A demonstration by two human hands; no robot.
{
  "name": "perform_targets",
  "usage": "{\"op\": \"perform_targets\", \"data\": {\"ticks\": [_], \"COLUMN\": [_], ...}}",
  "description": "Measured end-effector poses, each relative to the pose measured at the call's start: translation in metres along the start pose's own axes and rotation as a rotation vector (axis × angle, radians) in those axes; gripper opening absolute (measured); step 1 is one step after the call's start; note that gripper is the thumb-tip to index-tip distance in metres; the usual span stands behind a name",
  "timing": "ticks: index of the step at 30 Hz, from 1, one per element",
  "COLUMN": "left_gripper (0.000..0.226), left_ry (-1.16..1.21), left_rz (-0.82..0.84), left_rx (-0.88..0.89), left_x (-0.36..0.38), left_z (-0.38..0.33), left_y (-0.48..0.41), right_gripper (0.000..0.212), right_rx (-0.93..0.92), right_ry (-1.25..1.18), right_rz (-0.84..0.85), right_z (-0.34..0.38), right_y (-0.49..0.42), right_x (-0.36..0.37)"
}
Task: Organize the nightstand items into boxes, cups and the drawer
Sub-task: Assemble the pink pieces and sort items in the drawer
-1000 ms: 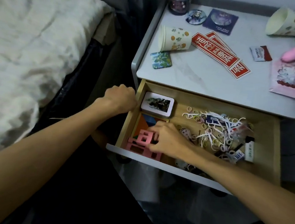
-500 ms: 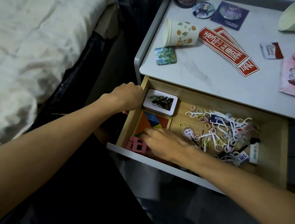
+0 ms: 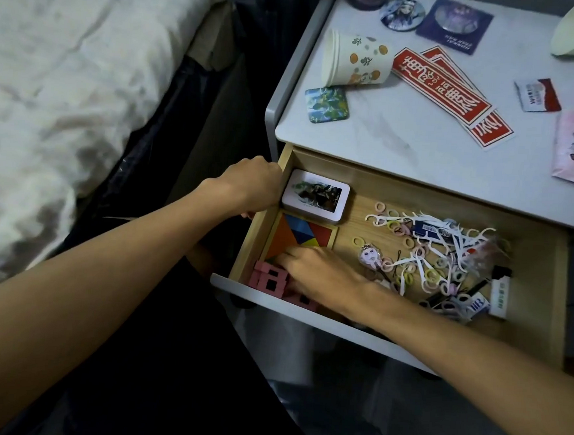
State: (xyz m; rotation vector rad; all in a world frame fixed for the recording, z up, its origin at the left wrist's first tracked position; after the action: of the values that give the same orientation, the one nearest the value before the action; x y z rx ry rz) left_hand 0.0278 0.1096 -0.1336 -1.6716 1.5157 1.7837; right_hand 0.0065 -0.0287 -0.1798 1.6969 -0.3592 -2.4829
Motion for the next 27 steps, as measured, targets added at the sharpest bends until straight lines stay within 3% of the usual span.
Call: {"op": "perform_targets", "data": {"ticks": [13,23,27], "left_gripper": [0.025,0.027,0.029], "left_ry": [-0.028,-0.028,-0.036], "left_rz": [0.002,0.014,0.007], "left_rx": [0.002,0.014,0.014], "left_x": [0.001,0.002,0.002], "left_z": [0.002,0.002,0.002], "left_y": [-0.002,-0.004,-0.004], "right_gripper": [0.019,0.032,0.026], "right_rx": [-0.049,0.033,0.081], "right_ry": [0.105,-0.206,-0.256], "right_rz": [-0.025,-0.022,0.037], "right_z": [0.003,-0.009,-0.017], "right_y": [-0.023,-0.015,-0.021], "right_x": [0.005,0.005,0.022]}}
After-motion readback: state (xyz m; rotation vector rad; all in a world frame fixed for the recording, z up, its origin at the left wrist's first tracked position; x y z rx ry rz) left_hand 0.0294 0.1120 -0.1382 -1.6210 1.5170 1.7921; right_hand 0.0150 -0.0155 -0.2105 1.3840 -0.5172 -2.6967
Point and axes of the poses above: each hand's wrist, its own y-axis away from the middle knuckle, its own x-axis out of the palm, z = x × y, the point moved 7 cm from there along -y, towards the middle knuckle, and after that the axes turned 7 degrees about x, right-handed, at the moved point
